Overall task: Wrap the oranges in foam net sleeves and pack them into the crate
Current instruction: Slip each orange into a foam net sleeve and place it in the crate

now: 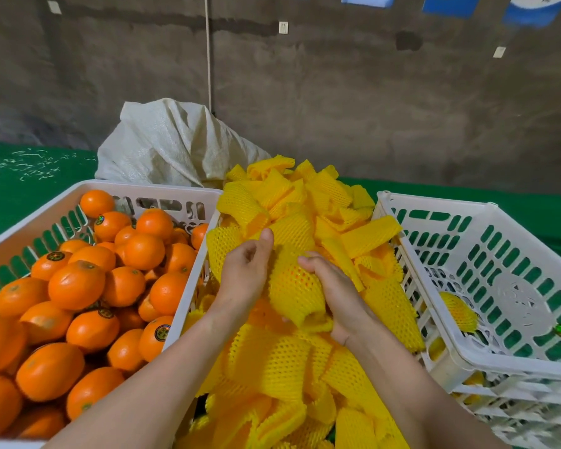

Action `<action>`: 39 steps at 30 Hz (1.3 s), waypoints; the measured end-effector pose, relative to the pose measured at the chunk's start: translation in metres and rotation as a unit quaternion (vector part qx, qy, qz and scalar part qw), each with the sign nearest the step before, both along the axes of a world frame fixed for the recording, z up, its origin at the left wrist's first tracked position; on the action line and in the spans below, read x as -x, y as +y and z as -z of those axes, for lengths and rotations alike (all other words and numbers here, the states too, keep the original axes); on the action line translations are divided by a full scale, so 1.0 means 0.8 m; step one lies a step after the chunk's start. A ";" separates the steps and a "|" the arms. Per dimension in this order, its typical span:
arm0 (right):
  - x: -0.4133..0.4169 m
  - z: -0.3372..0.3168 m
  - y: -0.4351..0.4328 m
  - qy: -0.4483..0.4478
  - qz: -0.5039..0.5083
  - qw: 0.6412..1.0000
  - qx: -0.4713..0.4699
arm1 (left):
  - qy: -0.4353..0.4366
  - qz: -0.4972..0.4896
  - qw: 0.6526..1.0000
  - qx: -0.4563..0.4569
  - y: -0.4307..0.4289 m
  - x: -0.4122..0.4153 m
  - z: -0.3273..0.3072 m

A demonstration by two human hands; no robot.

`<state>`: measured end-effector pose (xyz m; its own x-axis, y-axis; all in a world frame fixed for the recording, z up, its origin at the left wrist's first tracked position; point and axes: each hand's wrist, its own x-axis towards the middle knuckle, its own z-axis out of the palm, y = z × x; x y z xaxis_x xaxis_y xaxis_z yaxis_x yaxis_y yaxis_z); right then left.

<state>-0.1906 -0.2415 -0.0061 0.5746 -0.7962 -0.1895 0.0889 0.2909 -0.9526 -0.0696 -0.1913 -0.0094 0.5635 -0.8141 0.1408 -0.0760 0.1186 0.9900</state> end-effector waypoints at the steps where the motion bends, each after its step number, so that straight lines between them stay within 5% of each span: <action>1: -0.004 0.001 -0.001 -0.001 0.060 0.997 0.052 | 0.030 0.021 0.998 -0.046 0.000 -0.002 -0.002; 5: -0.005 0.002 -0.001 0.020 0.125 0.956 0.265 | 0.176 0.215 0.950 -0.140 0.008 0.004 -0.005; 8: -0.005 0.004 0.006 0.070 0.103 0.926 0.356 | 0.147 0.257 0.948 -0.114 0.008 0.012 -0.003; 14: 0.009 0.000 0.017 0.070 0.009 0.930 0.360 | 0.135 0.279 0.946 -0.095 0.007 0.005 0.002; 18: 0.023 -0.008 0.023 0.162 -0.012 0.857 0.489 | 0.139 0.285 0.944 -0.095 0.005 -0.002 0.013; 21: 0.041 -0.034 0.012 0.109 0.007 0.902 0.418 | 0.160 0.288 0.939 -0.100 -0.003 -0.006 0.019; 24: 0.074 -0.072 -0.026 0.022 0.111 0.923 0.367 | 0.157 0.274 0.946 -0.070 -0.013 -0.017 0.019; 26: 0.101 -0.090 -0.066 0.057 0.257 0.869 0.420 | 0.121 0.255 0.957 -0.061 -0.016 -0.026 0.023; 28: 0.136 -0.097 -0.114 0.190 0.353 0.808 0.431 | 0.113 0.220 0.967 -0.056 -0.019 -0.036 0.032; 30: 0.173 -0.088 -0.161 0.394 0.291 0.792 0.363 | 0.116 0.184 0.974 -0.056 -0.023 -0.047 0.038; 33: 0.202 -0.038 -0.192 0.635 0.012 0.717 0.285 | 0.113 0.148 0.981 -0.061 -0.030 -0.057 0.041; 37: 0.200 0.034 -0.191 0.712 -0.219 0.636 0.202 | 0.097 0.107 0.989 -0.043 -0.029 -0.068 0.043; 39: 0.197 0.044 -0.192 0.716 -0.248 0.628 0.174 | 0.094 0.094 0.991 -0.031 -0.027 -0.072 0.042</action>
<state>-0.3482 -0.3952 -0.0413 0.2072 -0.7228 -0.6592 -0.9518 -0.3047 0.0351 -0.0123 -0.2126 -0.0426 0.4119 -0.9112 -0.0057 0.1272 0.0513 0.9905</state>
